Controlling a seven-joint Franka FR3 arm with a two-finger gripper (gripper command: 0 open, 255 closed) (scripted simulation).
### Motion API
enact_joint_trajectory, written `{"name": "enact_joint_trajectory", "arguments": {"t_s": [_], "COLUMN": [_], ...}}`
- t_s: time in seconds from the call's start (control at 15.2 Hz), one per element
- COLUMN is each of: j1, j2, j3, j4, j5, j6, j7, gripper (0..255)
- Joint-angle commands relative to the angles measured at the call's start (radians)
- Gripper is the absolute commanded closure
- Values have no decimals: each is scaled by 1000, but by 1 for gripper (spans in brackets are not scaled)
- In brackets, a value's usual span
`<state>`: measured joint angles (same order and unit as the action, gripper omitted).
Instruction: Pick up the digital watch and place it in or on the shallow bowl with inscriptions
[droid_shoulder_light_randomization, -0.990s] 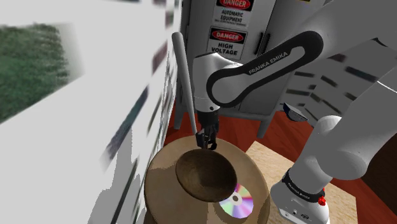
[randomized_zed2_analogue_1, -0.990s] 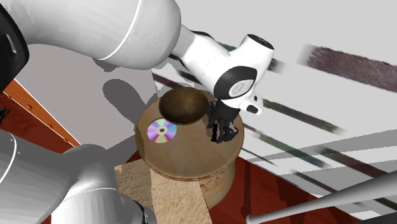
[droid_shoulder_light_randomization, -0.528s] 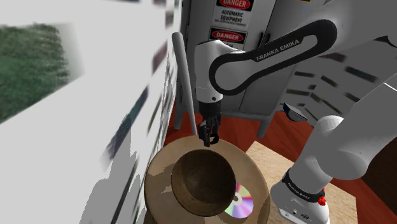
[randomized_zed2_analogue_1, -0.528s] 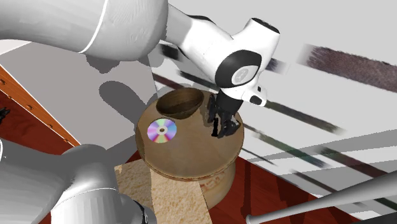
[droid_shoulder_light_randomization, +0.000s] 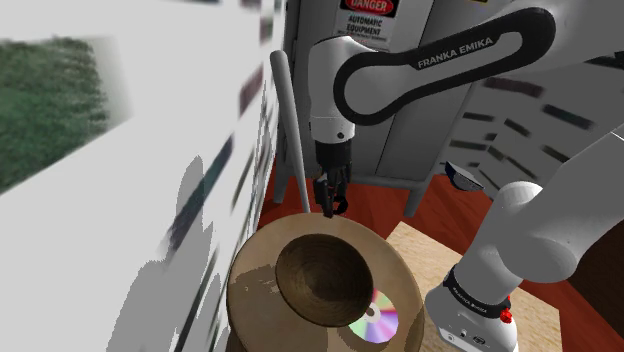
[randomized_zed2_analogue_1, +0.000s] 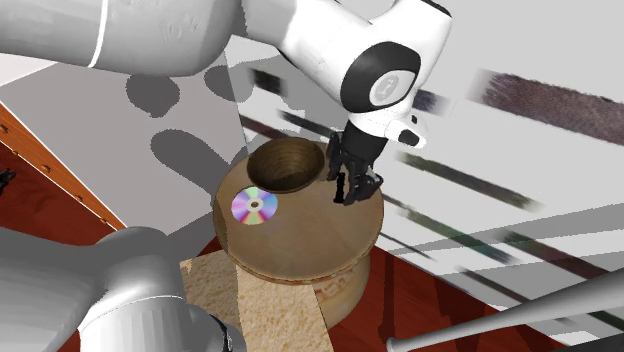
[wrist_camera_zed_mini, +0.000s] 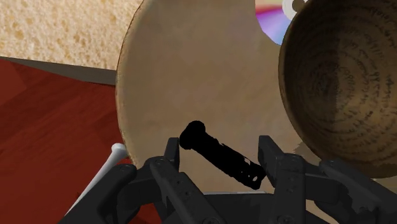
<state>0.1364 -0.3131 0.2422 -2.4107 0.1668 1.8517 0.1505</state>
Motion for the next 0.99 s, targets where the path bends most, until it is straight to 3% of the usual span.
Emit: {"name": "enact_joint_trajectory", "arguments": {"t_s": [0.0, 0.79, 0.92], "j1": [0, -2, 21], "j2": [-11, -53, -69], "j3": [-2, -16, 15], "j4": [17, 134, 124], "j5": [0, -5, 22], "j6": [-29, -187, -187], "j7": [1, 9, 53], "gripper": [255, 255, 255]}}
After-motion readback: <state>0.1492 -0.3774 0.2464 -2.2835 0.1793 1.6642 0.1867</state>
